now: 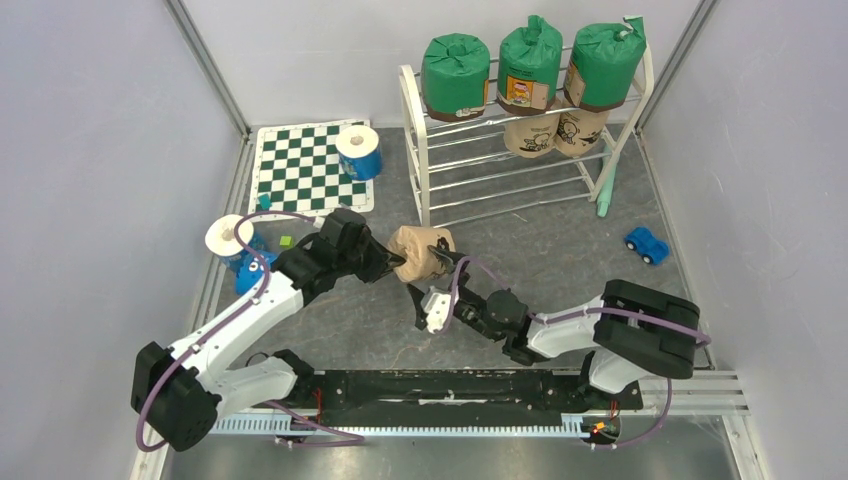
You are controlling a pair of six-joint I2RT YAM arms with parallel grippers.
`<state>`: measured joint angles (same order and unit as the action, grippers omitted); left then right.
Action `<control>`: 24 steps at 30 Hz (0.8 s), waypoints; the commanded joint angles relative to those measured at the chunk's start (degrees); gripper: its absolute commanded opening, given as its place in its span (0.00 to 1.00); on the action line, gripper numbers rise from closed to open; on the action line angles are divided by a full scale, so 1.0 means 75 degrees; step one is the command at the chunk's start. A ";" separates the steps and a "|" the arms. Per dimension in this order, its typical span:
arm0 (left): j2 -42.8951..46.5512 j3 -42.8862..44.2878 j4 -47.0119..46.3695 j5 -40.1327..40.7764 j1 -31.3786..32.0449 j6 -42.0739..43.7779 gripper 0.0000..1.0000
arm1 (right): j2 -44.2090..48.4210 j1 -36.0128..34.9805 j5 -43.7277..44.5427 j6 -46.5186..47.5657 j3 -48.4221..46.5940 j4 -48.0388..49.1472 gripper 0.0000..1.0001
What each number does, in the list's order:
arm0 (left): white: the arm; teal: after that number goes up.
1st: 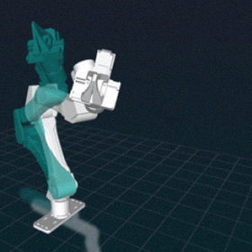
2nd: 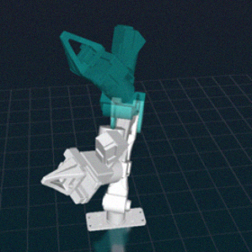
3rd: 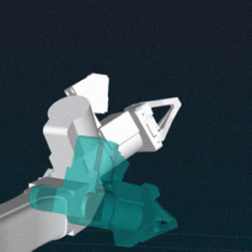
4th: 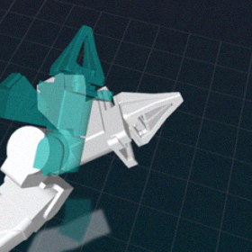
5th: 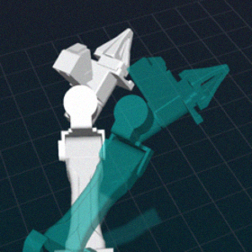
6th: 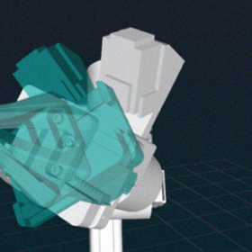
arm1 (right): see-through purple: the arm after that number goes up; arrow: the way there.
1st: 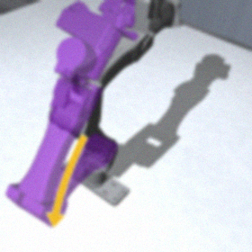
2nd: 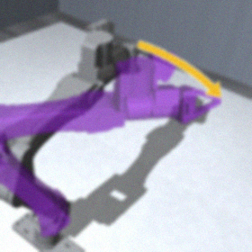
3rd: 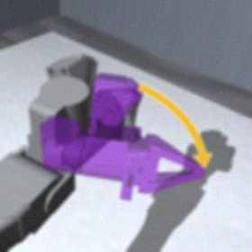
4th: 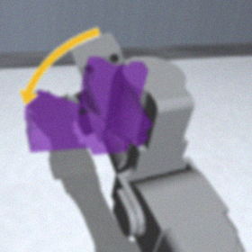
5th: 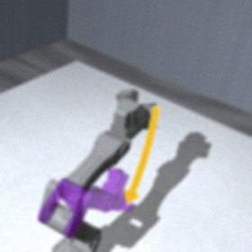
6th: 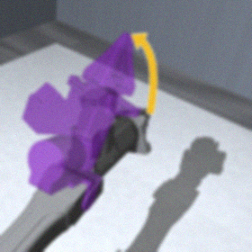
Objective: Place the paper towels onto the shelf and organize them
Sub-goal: Pick up the paper towel from the center of the board.
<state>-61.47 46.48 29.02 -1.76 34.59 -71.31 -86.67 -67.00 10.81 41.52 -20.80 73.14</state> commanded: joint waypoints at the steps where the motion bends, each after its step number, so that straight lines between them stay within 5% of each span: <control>1: 0.0040 0.0049 -0.0564 -0.0178 0.0086 -0.0351 0.02 | -0.0291 -0.0043 -0.0039 0.0531 -0.0521 -0.0231 0.98; 13: 0.0040 0.0151 -0.0564 -0.0211 0.0201 -0.0243 0.02 | -0.0626 -0.0043 0.0559 0.1061 -0.0856 -0.1232 0.98; 24: -0.0016 0.0296 -0.0573 -0.0328 0.0323 -0.0041 0.04 | -0.0515 -0.0043 0.0521 0.0835 -0.0808 -0.1305 0.64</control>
<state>-62.33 46.46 29.12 0.51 35.27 -71.26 -90.94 -67.29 15.38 49.69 -26.50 65.84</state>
